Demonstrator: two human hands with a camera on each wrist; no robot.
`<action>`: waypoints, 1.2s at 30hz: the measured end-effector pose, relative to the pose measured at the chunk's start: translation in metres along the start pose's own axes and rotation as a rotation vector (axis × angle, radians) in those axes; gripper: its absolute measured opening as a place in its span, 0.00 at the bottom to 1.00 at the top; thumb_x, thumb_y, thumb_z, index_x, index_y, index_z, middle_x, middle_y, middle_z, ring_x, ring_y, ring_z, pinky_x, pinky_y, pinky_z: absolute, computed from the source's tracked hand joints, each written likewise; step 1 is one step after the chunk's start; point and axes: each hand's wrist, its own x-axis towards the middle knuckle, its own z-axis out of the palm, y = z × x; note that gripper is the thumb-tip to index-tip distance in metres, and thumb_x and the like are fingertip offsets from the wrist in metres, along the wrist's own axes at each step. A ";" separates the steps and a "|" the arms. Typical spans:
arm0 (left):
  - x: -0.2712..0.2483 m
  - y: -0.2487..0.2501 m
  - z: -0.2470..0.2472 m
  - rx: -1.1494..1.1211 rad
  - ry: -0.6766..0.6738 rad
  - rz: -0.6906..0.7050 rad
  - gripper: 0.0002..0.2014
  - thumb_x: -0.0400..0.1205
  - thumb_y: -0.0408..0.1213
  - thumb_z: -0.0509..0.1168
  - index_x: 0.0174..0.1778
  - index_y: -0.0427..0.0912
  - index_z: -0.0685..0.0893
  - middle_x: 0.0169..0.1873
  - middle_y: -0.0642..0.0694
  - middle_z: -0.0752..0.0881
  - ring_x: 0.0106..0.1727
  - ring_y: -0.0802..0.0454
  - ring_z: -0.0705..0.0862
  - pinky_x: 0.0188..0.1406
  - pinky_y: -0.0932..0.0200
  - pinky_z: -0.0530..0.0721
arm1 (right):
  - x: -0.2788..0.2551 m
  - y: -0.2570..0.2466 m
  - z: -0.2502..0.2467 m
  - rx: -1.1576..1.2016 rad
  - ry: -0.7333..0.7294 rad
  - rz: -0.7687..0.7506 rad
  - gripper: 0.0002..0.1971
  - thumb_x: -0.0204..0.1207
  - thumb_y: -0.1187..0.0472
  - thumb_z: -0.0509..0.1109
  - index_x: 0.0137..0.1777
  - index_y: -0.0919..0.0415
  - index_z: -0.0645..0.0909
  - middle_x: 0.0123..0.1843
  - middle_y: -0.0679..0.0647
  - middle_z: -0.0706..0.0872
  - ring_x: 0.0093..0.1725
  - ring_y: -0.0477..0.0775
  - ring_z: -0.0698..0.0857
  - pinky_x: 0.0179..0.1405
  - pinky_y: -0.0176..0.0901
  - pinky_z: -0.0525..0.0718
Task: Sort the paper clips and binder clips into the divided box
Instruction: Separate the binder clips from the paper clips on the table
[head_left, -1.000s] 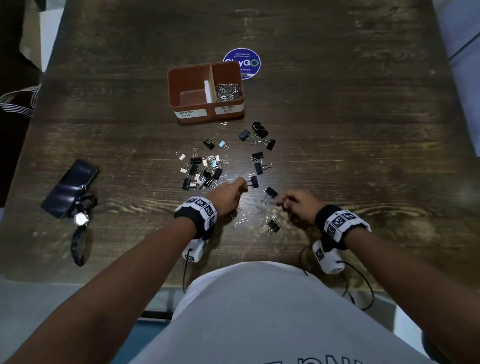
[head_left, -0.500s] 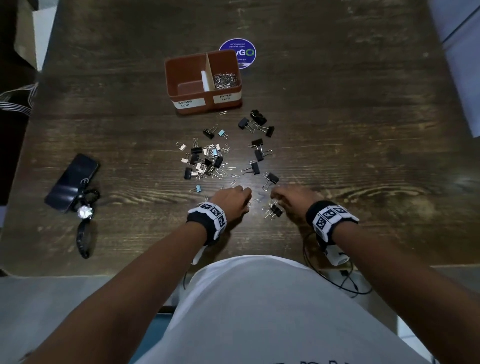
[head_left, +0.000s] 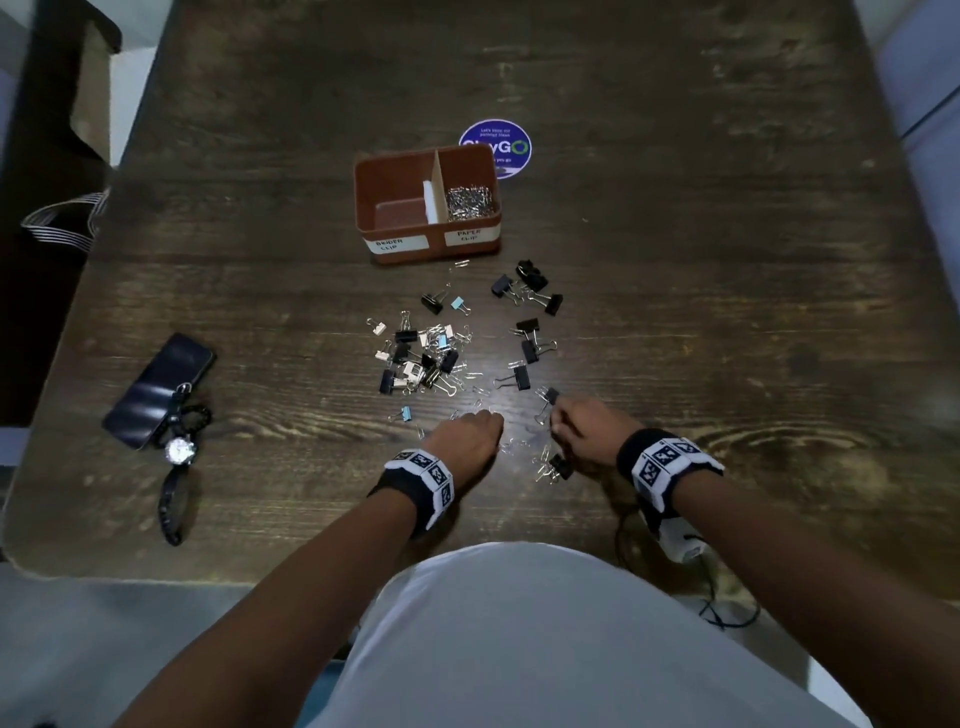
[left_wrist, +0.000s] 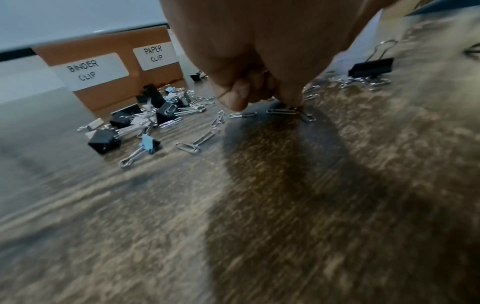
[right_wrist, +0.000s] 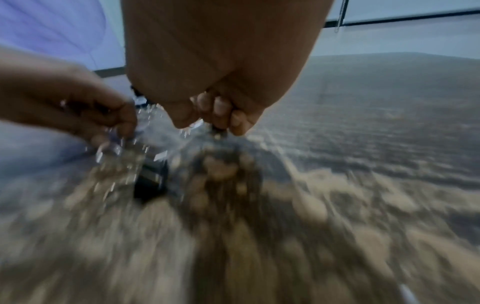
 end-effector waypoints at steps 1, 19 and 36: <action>0.002 -0.003 -0.002 0.011 0.003 -0.003 0.07 0.83 0.33 0.57 0.56 0.38 0.74 0.49 0.40 0.81 0.46 0.41 0.82 0.40 0.47 0.83 | 0.006 -0.005 -0.013 0.034 0.011 -0.024 0.02 0.80 0.60 0.63 0.46 0.57 0.75 0.44 0.50 0.81 0.45 0.53 0.79 0.43 0.41 0.71; 0.018 -0.021 -0.005 0.009 -0.114 0.229 0.14 0.85 0.31 0.57 0.67 0.38 0.69 0.55 0.35 0.78 0.47 0.37 0.82 0.39 0.43 0.83 | 0.195 -0.071 -0.210 0.301 0.448 0.289 0.21 0.75 0.55 0.63 0.67 0.57 0.77 0.66 0.60 0.83 0.67 0.64 0.81 0.64 0.45 0.77; 0.040 -0.008 -0.036 0.101 -0.191 0.242 0.12 0.88 0.36 0.51 0.63 0.36 0.71 0.57 0.34 0.80 0.50 0.37 0.82 0.43 0.46 0.78 | 0.010 0.041 -0.037 0.203 0.135 0.174 0.09 0.79 0.66 0.65 0.52 0.55 0.84 0.48 0.47 0.84 0.49 0.48 0.83 0.50 0.37 0.79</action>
